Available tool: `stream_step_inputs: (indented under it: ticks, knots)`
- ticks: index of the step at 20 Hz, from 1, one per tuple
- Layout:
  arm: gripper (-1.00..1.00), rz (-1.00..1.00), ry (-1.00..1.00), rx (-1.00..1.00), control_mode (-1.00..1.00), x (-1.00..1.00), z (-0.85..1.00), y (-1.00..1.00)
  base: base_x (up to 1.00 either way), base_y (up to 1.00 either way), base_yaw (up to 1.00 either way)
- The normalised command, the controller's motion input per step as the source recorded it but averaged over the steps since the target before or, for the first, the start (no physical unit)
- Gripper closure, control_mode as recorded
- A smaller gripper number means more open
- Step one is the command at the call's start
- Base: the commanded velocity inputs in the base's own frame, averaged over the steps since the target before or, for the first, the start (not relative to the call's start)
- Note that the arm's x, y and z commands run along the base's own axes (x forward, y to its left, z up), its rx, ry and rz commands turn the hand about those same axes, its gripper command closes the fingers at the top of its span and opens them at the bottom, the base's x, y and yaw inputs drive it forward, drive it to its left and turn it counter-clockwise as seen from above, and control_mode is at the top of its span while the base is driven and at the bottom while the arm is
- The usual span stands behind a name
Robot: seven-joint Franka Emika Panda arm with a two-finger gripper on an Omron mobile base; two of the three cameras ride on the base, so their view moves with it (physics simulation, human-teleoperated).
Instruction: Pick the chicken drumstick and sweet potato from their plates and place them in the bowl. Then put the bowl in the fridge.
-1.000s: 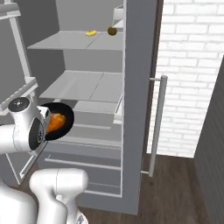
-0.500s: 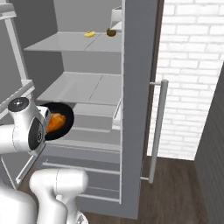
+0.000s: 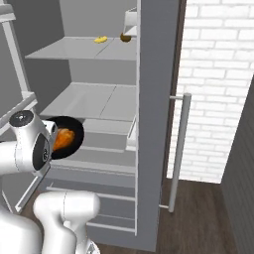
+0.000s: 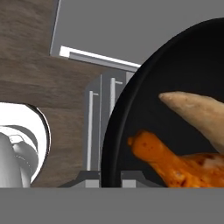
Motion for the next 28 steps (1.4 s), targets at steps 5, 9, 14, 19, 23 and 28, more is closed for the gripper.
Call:
stream_step_inputs:
  ticks: [5,9,14,19,23,28]
  knots:
    - [1.0,0.0,-0.04,0.0,-1.0,0.39,0.07,0.0,0.0,0.0,0.0]
    - [1.0,0.0,-0.12,-0.01,-1.0,0.81,0.22,-0.15,0.0,0.0,0.0]
    - [1.0,0.0,-0.01,0.0,-1.0,1.0,0.05,-0.03,0.0,0.0,0.0]
    - [1.0,0.0,0.0,0.0,-1.0,1.0,0.17,0.01,0.0,0.0,0.0]
    - [1.0,0.0,0.03,0.0,-1.0,0.82,0.46,0.14,0.0,0.0,0.0]
    - [1.0,0.0,0.09,-0.01,-1.0,0.41,0.47,0.21,0.0,0.0,0.0]
